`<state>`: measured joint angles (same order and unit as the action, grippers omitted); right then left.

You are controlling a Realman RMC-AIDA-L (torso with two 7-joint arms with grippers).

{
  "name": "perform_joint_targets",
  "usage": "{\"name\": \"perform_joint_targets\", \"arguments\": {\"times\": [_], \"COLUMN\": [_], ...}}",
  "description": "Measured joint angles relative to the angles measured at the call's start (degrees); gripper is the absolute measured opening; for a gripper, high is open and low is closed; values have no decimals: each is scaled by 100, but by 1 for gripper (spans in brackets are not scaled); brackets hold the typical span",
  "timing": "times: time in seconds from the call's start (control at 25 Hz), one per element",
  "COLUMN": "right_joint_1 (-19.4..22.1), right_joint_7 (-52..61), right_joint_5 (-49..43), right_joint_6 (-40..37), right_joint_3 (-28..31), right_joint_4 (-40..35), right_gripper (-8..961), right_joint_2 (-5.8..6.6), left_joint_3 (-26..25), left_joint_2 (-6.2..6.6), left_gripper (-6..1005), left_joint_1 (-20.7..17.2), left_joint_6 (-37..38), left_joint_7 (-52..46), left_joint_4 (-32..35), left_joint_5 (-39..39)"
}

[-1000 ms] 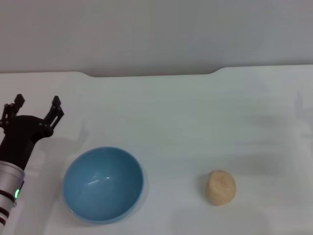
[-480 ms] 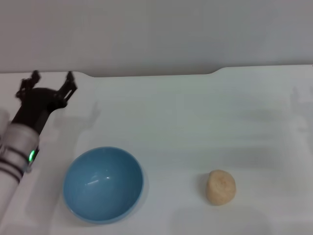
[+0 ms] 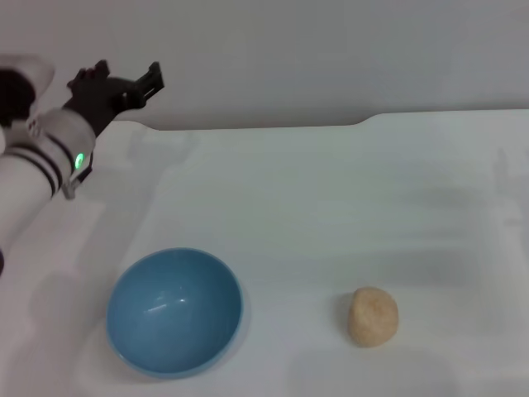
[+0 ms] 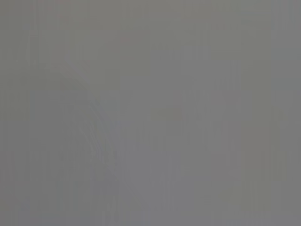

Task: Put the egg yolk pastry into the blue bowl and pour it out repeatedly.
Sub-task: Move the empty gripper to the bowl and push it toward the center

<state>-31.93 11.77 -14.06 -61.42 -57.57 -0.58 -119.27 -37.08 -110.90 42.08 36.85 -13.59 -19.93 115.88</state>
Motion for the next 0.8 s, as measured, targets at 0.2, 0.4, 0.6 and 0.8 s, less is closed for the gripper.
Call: {"name": "perform_joint_targets", "arguments": {"times": [0.2,0.4,0.6,0.8], "right_joint_1": [-8,-40,-86,-129], "right_joint_7": [0,0,0,0], "right_joint_5": [0,0,0,0], "right_joint_6": [93,105,107,183], "right_joint_3": [0,0,-2,-9], "right_joint_4": [-1,-7,-58,-190], "right_gripper": [429,429,429,428], "right_joint_2": [8,9,9,9], "left_joint_3": [-1030,-2601,-4633,-6484], "left_joint_2": [536,649,182,-625], "left_gripper": [877,876,876,877], "left_joint_1": [182,-126,-647,-932], "left_joint_6": [-1970,-3697,-5979,-8317], "left_joint_7": [-87,126,1650,3486], "left_joint_4": [-1111,-2347,-3932,-5075], "left_joint_5": [855,2220,2844,2879]}}
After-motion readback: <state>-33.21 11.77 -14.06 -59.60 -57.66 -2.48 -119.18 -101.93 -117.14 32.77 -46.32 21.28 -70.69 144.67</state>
